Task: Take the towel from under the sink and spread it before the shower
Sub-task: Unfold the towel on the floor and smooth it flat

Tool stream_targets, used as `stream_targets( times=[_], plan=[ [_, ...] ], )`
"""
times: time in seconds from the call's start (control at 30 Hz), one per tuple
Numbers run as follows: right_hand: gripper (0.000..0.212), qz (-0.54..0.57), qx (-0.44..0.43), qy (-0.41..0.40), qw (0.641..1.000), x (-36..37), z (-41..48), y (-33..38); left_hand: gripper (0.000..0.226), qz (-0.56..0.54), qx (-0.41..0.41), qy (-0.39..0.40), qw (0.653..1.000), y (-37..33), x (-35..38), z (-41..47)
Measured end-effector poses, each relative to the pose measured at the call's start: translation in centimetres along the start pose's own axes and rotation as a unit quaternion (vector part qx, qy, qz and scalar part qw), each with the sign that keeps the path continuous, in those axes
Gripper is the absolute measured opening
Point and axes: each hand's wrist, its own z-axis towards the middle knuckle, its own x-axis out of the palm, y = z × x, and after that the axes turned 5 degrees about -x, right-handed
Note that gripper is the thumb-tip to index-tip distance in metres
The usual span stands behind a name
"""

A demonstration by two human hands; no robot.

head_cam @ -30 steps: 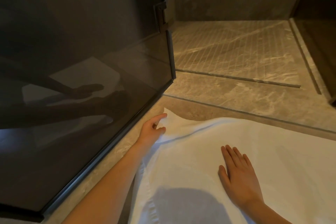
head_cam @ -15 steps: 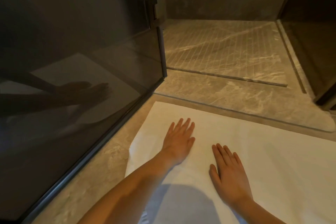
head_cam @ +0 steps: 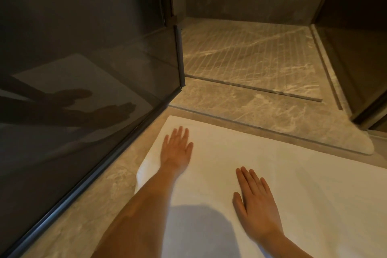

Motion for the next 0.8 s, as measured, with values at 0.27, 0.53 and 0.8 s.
stream_targets(
  times=[0.27, 0.53, 0.8],
  plan=[
    [0.064, -0.013, -0.001, 0.002, 1.000, -0.1, 0.0, 0.2, 0.060, 0.031, 0.012, -0.005, 0.999, -0.6, -1.9, -1.5],
    [0.062, -0.030, -0.005, 0.007, 1.000, -0.4, -0.1, 0.5, 0.060, 0.008, 0.107, 0.010, 0.994, -6.4, 2.5, -10.0],
    [0.063, -0.031, -0.010, 0.014, 0.999, -0.1, -0.1, 0.0, 0.060, 0.003, 0.008, -0.014, 1.000, 6.4, 0.4, -10.2]
  ],
)
